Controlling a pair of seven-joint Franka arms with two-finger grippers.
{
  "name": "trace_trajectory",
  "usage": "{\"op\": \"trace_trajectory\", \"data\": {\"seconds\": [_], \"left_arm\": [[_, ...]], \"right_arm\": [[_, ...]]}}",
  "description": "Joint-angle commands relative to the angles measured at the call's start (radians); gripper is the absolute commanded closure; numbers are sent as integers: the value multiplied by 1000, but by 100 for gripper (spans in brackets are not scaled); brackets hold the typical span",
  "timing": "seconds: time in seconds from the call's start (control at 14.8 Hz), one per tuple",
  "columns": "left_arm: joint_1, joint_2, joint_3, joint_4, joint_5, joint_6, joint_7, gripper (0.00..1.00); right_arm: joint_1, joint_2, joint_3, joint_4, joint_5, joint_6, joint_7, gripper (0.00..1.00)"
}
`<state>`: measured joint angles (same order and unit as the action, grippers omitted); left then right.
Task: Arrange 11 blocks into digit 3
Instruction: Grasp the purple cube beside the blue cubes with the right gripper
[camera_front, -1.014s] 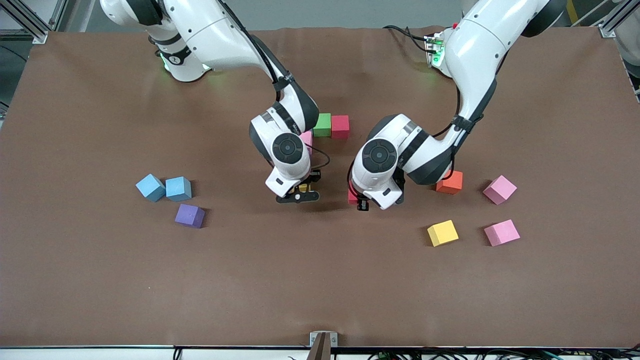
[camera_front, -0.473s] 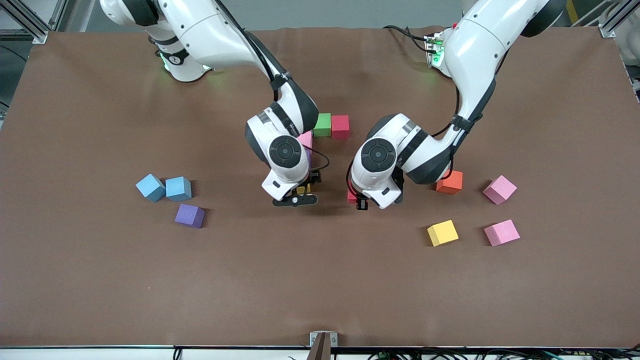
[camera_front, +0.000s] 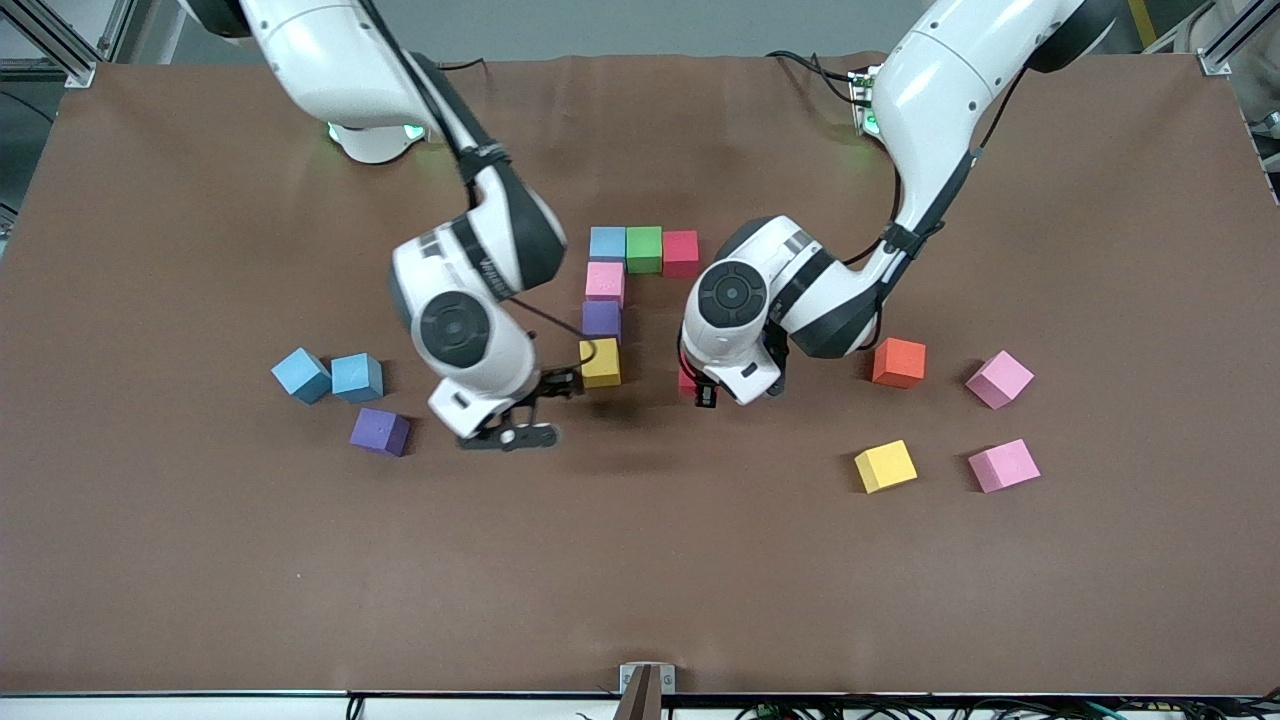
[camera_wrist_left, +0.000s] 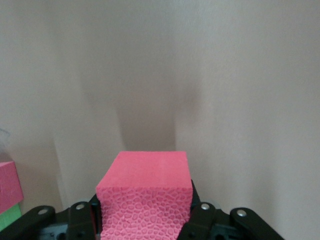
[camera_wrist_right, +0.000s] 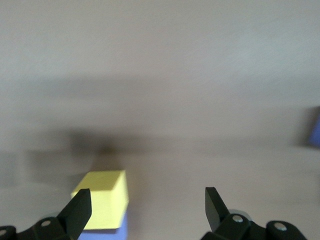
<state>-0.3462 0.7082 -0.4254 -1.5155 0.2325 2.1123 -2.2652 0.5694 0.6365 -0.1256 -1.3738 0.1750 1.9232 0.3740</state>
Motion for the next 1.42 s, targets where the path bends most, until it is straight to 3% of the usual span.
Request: {"op": "trace_trajectory", "data": {"seconds": [0.0,0.34,0.47,0.88,1.35], "left_arm": [[-20,-32,5,-75,-1,78,-59,100],[-62,-35,5,-129,1,107,-152,100],[-79,-36,7,-166,1,179,-232,100],[-128,-30,5,-204,54,210,-359,100],[-158,-16,7,-204,96,264,-366,100]], "right_arm": [[-120,-23,18,-27,-11,-7,-90,0],[-258,-24,18,-83,-14,-1,-173,0],[-295,-37,18,-140,-14,8,-207,0],[-342,-52,18,-298,-14,189,-277,0],[-342,-50,18,-398,-12,264,-277,0]]}}
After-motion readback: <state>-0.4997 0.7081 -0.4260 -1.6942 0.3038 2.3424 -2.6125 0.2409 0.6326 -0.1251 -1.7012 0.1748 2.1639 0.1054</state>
